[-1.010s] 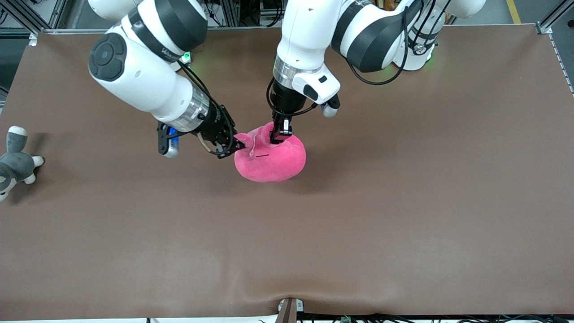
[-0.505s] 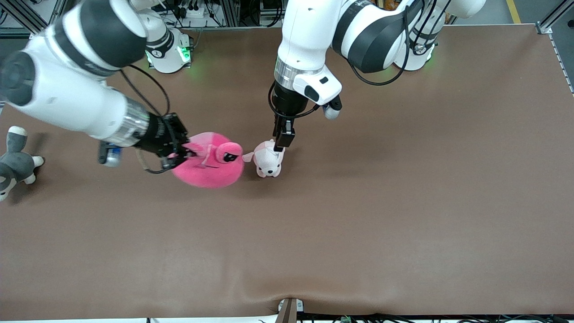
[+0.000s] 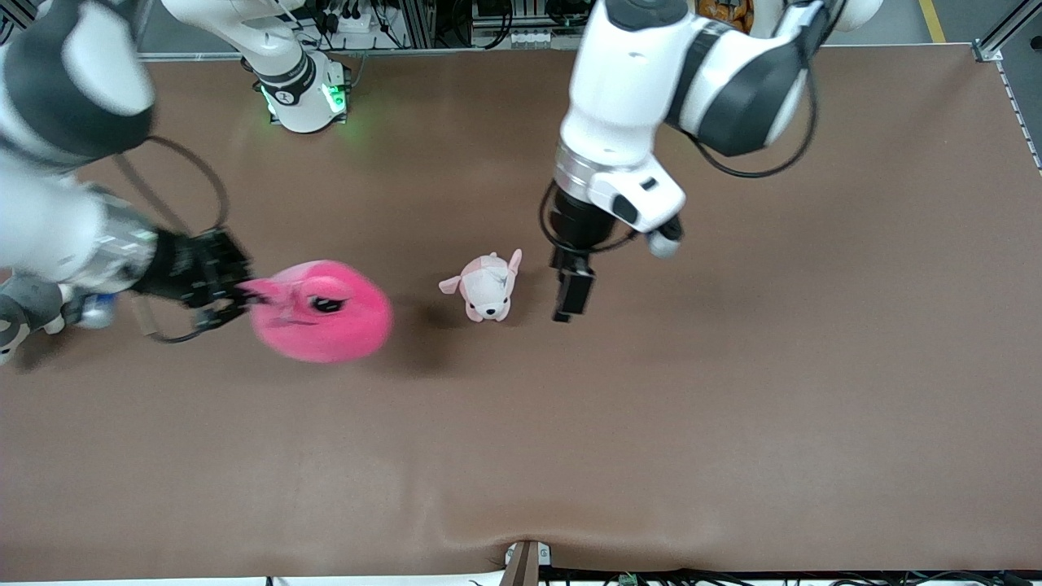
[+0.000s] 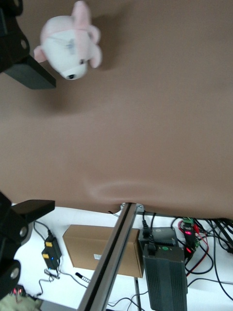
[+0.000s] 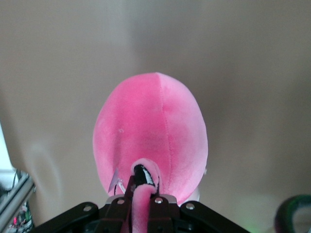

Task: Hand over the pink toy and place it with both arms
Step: 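Carry the plush with the right gripper while the left gripper withdraws, then set the plush down and open the right gripper while the left retracts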

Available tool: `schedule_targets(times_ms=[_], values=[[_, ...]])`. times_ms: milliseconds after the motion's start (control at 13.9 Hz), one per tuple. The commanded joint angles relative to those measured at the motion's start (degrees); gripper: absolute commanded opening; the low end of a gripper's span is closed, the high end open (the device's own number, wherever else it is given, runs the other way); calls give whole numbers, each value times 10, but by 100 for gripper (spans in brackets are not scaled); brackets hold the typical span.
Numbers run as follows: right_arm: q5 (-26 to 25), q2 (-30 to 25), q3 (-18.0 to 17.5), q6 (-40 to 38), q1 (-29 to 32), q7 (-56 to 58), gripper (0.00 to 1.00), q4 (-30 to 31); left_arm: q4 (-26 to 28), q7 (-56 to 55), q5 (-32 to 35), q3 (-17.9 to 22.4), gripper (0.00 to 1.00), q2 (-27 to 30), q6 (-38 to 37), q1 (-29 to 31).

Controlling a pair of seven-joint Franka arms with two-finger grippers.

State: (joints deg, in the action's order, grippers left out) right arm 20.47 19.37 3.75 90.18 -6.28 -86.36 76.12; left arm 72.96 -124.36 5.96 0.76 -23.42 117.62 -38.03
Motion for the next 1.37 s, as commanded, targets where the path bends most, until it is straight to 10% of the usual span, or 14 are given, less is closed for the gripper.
schedule_targets(times_ms=[0,649,722,866,1299], values=[[2,32,-11,-6,86,133,0,19,7,118,7,-1,100,11,-35,20],[45,174,-11,2,260,488,0,61,30,288,-23,-3,100,7,-56,103],[54,181,-11,2,271,501,12,58,30,305,-26,-4,100,7,-56,110],[52,179,-11,-4,271,505,100,53,36,354,-36,-4,100,8,-56,126],[47,167,-13,-184,256,500,100,-123,125,530,-58,-5,100,78,-59,162]])
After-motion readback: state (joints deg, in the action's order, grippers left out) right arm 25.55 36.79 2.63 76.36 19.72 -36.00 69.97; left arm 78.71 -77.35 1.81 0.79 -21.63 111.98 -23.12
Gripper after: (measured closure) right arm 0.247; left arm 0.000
